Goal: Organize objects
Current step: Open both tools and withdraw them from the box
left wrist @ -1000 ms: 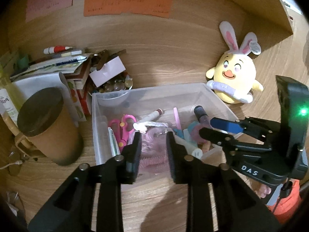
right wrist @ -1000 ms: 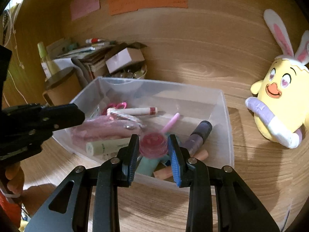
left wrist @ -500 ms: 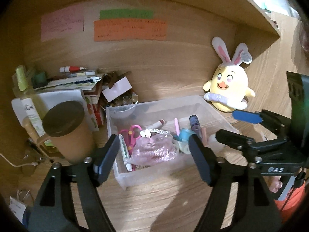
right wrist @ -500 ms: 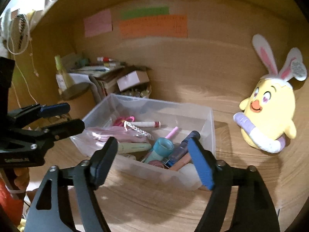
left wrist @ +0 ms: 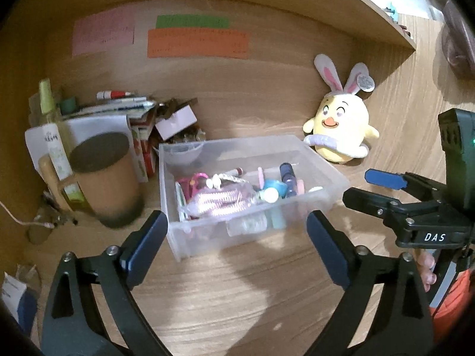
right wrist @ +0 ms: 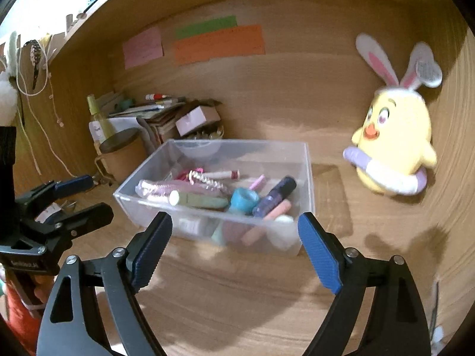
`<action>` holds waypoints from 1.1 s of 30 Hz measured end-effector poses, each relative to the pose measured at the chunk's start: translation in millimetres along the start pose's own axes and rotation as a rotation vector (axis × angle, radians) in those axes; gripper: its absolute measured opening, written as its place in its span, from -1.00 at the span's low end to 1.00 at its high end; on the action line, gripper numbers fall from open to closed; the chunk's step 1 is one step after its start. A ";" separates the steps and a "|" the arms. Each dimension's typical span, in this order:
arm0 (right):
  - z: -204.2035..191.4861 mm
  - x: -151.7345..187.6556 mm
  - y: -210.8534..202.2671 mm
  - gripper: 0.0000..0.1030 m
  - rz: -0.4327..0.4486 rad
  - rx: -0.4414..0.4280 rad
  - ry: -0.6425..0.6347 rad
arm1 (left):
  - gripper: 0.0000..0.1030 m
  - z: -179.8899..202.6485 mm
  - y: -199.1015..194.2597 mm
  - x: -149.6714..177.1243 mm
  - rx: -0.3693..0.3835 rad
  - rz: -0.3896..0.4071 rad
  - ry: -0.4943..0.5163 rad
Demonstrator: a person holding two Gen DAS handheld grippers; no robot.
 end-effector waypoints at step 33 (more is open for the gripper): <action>-6.6 18.8 0.3 0.65 -0.021 -0.014 -0.003 | 0.86 0.5 13.3 23.2 0.007 -0.072 -0.033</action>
Point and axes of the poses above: each gripper's, at about its wrist camera, not at the fingertips, and y roughly the way its jaws point, z to its right, x to its underside, the point moved 3 cm from there along y, roughly the way its jaws point, and after that the axes turned 15 degrees about -x, right-handed, at the moved point
